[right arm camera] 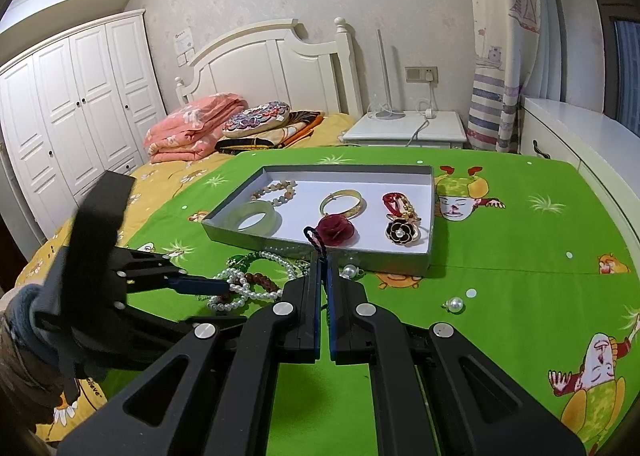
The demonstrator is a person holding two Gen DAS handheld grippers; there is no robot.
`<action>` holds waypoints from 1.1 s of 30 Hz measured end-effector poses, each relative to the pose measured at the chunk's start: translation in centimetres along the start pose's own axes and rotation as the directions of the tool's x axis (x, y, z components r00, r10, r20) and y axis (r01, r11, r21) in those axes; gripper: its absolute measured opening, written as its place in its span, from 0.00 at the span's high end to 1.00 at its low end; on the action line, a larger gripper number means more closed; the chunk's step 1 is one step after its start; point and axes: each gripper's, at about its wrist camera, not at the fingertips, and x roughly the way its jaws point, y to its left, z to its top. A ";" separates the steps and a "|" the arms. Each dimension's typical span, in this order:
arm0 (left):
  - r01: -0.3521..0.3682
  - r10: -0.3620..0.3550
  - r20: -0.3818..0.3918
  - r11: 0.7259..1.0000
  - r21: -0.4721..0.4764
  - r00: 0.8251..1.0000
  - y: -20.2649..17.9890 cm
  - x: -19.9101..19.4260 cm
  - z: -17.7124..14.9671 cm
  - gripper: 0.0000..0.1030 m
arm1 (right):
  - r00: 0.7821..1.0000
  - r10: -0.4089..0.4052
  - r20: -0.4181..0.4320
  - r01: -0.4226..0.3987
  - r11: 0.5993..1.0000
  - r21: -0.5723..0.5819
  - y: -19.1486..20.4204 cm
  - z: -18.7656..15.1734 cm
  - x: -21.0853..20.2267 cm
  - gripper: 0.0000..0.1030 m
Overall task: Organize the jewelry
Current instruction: 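Lift the pearl necklace with the left tool while the right tool carries the pendant toward the box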
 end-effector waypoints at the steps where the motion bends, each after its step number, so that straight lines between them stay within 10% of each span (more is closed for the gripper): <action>1: -0.004 0.004 -0.015 1.000 0.004 1.000 0.1 0.5 0.0 0.77 | 1.000 0.000 0.000 0.000 1.000 0.002 -0.1 0.0 0.0 0.96; 11: 0.075 -0.075 -0.020 0.997 -0.021 0.997 1.6 0.2 -0.3 0.93 | 1.000 0.010 -0.005 -0.010 1.000 0.006 -0.2 -0.3 -0.1 0.96; 33: -0.065 0.070 0.289 0.997 -0.029 0.955 5.5 -13.2 8.4 0.93 | 0.996 -0.002 0.086 0.013 0.991 -0.133 2.4 6.6 -0.7 0.96</action>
